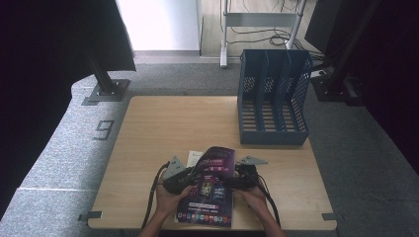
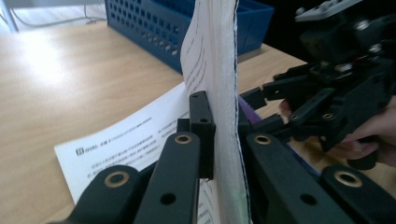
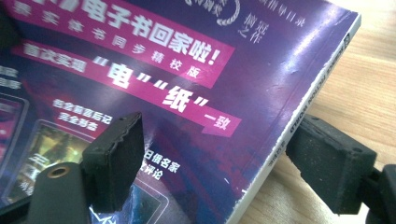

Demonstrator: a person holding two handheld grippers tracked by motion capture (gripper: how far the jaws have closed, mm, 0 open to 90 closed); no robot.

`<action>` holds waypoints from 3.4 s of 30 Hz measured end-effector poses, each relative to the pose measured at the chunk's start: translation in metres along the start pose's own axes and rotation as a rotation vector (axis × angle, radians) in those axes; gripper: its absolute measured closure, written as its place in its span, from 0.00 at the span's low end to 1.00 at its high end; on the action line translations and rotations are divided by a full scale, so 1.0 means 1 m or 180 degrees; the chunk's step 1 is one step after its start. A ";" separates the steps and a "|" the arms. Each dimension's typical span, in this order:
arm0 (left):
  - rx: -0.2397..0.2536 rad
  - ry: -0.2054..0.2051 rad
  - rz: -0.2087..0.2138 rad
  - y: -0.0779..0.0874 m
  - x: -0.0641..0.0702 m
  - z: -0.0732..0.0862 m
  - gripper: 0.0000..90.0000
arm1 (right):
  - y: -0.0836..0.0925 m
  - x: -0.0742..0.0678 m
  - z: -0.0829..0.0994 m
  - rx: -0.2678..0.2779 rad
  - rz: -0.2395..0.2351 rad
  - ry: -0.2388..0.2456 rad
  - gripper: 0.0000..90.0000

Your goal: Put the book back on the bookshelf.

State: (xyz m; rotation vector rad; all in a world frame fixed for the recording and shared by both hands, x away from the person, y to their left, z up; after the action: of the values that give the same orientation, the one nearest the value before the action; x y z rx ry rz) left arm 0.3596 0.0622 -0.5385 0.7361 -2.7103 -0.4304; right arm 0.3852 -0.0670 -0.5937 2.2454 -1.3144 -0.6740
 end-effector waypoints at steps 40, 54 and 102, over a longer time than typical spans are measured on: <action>-0.0525 0.0346 -0.0295 -0.022 -0.039 0.048 0.94 | -0.010 -0.003 -0.003 -0.0112 0.0095 0.0109 0.29; -0.0544 0.0407 -0.0256 -0.022 -0.042 0.050 0.94 | -0.027 -0.004 -0.008 -0.0190 0.0122 0.0173 0.30; -0.0451 0.0441 -0.0208 -0.021 -0.040 0.046 0.94 | -0.035 0.005 -0.007 -0.0283 -0.0003 0.0046 0.52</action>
State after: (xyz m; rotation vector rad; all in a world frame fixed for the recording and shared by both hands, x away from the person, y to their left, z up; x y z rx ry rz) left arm 0.3852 0.0756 -0.5966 0.7863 -2.5038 -0.5590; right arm 0.4149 -0.0553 -0.6105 2.1761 -1.2520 -0.7014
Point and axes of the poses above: each handheld gripper's, and its own axes: y roughly backward along the jaws, z roughly out of its underside, x roughly to its right, the point moved 10 cm from there along -y, roughly forward along the jaws, and after that the axes turned 11 degrees about z, right-handed, at the moved point
